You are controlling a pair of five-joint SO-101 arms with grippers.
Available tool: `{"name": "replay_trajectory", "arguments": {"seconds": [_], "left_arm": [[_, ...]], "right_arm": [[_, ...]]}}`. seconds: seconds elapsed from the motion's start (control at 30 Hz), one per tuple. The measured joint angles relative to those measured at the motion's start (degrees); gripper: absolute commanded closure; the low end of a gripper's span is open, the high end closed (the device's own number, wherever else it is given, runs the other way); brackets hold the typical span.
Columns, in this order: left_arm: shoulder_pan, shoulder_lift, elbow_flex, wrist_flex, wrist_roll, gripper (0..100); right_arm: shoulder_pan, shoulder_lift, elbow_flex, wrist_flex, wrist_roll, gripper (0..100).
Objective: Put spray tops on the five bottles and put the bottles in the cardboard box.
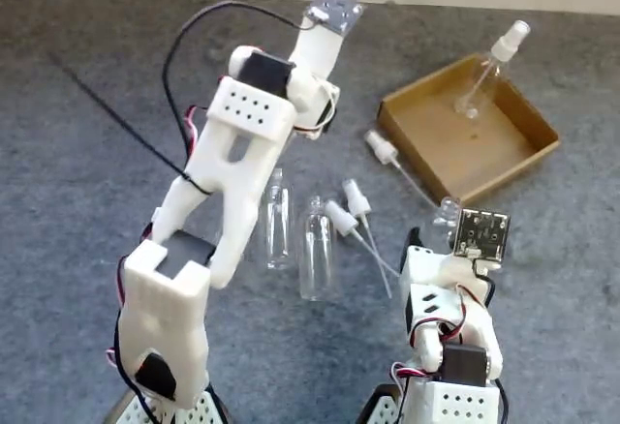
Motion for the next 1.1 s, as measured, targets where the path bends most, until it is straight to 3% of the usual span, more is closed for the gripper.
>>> {"name": "replay_trajectory", "arguments": {"seconds": [0.23,0.6,0.8,1.1], "left_arm": [[-0.1,-9.9,-0.1,6.3,-0.1,96],[-3.6,-28.1,-0.1,13.5,-0.1,96],[-7.1,-36.8,-0.1,14.8,-0.1,96],[-7.2,-56.5,22.8,14.7,-0.1,96]], "right_arm": [[-4.7,0.0,0.0,-0.2,0.0,90.4],[-25.2,0.0,0.0,-0.2,0.0,90.4],[-34.9,0.1,0.0,-9.0,0.0,90.4],[-42.5,0.1,0.0,-12.2,0.0,90.4]]}}
